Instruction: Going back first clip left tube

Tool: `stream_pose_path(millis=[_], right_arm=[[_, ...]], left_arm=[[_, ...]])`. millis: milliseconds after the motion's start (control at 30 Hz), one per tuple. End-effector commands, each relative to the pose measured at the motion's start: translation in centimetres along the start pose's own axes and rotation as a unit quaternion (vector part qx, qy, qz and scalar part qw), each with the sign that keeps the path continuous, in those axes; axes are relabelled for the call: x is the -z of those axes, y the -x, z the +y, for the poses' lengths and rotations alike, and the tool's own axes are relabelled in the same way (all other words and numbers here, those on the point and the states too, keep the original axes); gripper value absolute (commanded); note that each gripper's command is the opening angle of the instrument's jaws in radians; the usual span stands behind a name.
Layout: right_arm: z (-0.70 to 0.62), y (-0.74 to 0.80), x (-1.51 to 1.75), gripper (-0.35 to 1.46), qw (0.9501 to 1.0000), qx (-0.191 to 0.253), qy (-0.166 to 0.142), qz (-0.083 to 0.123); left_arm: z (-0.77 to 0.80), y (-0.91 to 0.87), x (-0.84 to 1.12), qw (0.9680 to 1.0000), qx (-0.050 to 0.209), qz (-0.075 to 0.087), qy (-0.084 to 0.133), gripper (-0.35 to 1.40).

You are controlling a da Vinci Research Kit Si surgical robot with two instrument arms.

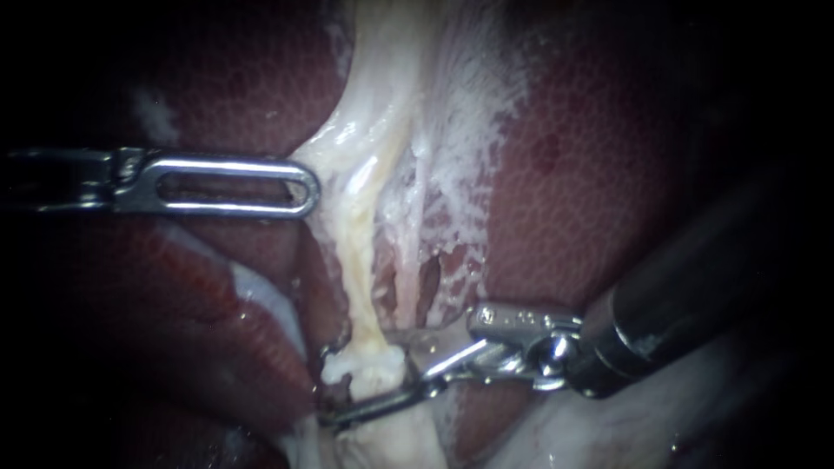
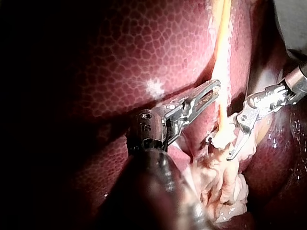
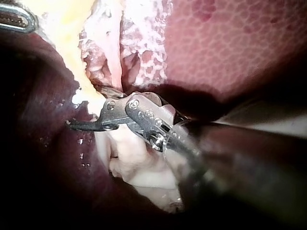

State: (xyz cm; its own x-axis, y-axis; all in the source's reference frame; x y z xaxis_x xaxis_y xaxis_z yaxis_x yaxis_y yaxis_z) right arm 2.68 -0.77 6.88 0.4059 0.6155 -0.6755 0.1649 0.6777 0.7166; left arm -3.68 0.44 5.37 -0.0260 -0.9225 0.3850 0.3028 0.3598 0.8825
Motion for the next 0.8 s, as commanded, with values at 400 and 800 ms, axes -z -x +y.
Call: stream_pose_path(millis=[400, 800], right_arm=[[0.08, 0.03, -0.05, 0.49, 0.9993, 0.038, 0.001, 0.002], [0.13, -0.04, 0.23, 0.53, 0.998, 0.063, -0.005, 0.003]], left_arm=[[-0.07, -0.01, -0.02, 1.0, 0.001, -0.001, 0.002, -0.35], [-0.1, -0.01, -0.02, 1.0, 0.001, -0.001, 0.002, -0.35]])
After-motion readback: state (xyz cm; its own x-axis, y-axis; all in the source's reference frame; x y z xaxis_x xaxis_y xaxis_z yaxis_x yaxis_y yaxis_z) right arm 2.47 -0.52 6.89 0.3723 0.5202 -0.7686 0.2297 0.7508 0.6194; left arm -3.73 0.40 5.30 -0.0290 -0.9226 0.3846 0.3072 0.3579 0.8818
